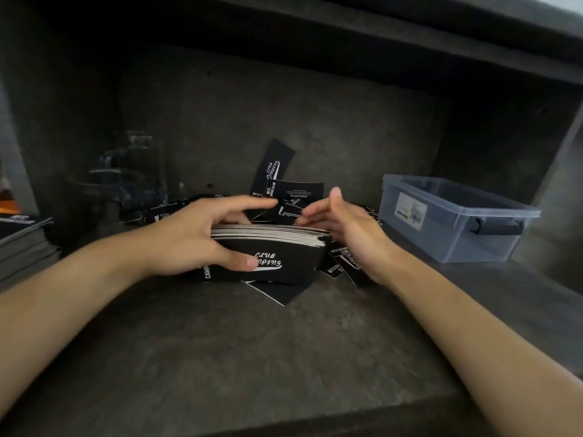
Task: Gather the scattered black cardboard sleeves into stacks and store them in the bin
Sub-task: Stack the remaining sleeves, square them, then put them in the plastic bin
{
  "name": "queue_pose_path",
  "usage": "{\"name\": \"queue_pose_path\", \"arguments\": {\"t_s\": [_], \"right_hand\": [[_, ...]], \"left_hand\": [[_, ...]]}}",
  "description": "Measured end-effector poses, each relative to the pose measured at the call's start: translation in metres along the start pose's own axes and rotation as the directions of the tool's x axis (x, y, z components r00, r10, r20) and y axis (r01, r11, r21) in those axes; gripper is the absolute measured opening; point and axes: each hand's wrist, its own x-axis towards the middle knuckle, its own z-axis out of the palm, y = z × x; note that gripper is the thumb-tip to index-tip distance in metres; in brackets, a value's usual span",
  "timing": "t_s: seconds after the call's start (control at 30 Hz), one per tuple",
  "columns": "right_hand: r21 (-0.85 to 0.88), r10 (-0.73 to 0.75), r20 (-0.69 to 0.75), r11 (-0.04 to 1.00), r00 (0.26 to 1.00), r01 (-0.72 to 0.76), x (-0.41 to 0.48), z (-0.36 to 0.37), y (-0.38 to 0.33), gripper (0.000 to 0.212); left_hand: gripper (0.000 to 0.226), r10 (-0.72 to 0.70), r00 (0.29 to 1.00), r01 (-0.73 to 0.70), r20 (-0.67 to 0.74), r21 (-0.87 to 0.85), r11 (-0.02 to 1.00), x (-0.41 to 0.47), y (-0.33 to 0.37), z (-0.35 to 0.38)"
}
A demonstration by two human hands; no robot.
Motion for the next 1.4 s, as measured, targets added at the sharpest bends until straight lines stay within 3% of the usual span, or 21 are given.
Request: {"name": "queue_pose_path", "arguments": {"t_s": [0.1, 0.17, 0.23, 0.27, 0.4, 0.5, 0.6, 0.7, 0.77, 0.87, 1.0, 1.1, 1.2, 1.33, 1.4], "right_hand": [[-0.398, -0.021, -0.155, 0.916, 0.988, -0.043, 0.005, -0.020, 0.009, 0.030], [-0.640, 0.158, -0.083, 0.748, 0.984, -0.174, 0.002, -0.027, 0.016, 0.061], [-0.733, 0.274, -0.085, 0.634, 0.958, -0.246, 0.001, -0.022, 0.017, 0.094], [-0.741, 0.265, -0.114, 0.619, 0.957, -0.259, 0.003, -0.020, 0.018, 0.101], [-0.761, 0.213, -0.225, 0.570, 0.951, -0.308, 0.006, -0.015, 0.016, 0.089], [-0.757, 0.227, -0.253, 0.559, 0.941, -0.338, 0.008, -0.017, 0.015, 0.092], [-0.636, 0.236, -0.280, 0.681, 0.931, -0.364, 0.016, -0.021, 0.018, 0.117], [-0.515, 0.267, -0.275, 0.771, 0.924, -0.376, 0.024, -0.027, 0.025, 0.119], [-0.555, 0.270, -0.271, 0.741, 0.924, -0.379, 0.024, -0.025, 0.026, 0.114], [-0.685, 0.237, -0.278, 0.630, 0.931, -0.366, 0.023, -0.020, 0.026, 0.091], [-0.801, 0.202, -0.209, 0.526, 0.957, -0.286, 0.023, -0.011, 0.025, 0.085], [-0.802, 0.198, -0.155, 0.547, 0.968, -0.241, 0.022, -0.011, 0.023, 0.082], [-0.788, 0.284, -0.110, 0.559, 0.953, -0.257, 0.026, -0.017, 0.016, 0.080], [-0.625, 0.357, -0.200, 0.671, 0.913, -0.399, 0.045, -0.033, 0.013, 0.106], [-0.678, 0.308, -0.249, 0.622, 0.918, -0.392, 0.055, -0.031, 0.021, 0.108]], "left_hand": [[0.075, 0.007, 0.999, -0.005, -0.045, 0.030, 1.000, -0.001, 0.000, -0.003], [0.062, -0.003, 1.000, 0.005, -0.029, 0.053, 0.999, -0.002, 0.001, -0.003], [0.059, -0.007, 1.000, 0.008, -0.011, 0.088, 0.996, -0.002, 0.001, -0.003], [0.058, -0.003, 1.000, 0.004, -0.009, 0.101, 0.995, -0.002, 0.001, -0.003], [0.058, -0.002, 1.000, 0.004, -0.024, 0.106, 0.994, -0.001, 0.000, -0.001], [0.058, -0.001, 1.000, 0.003, -0.021, 0.103, 0.995, 0.000, -0.002, -0.001], [0.058, 0.009, 1.000, -0.008, -0.013, 0.103, 0.995, 0.000, -0.002, -0.001], [0.059, 0.015, 1.000, -0.014, -0.012, 0.104, 0.994, 0.001, -0.002, -0.001], [0.059, 0.010, 1.000, -0.010, -0.006, 0.106, 0.994, 0.001, -0.003, -0.002], [0.058, 0.016, 1.000, -0.015, -0.008, 0.106, 0.994, 0.003, -0.003, -0.002], [0.059, 0.015, 1.000, -0.015, -0.001, 0.109, 0.994, 0.003, -0.004, -0.003], [0.059, 0.008, 1.000, -0.009, 0.008, 0.113, 0.994, 0.003, -0.003, -0.004], [0.059, 0.005, 1.000, -0.006, 0.009, 0.100, 0.995, 0.002, -0.001, -0.004], [0.059, 0.003, 1.000, -0.003, 0.001, 0.118, 0.993, 0.002, -0.002, -0.005], [0.058, 0.005, 1.000, -0.004, -0.007, 0.134, 0.991, 0.002, -0.001, -0.005]]}}
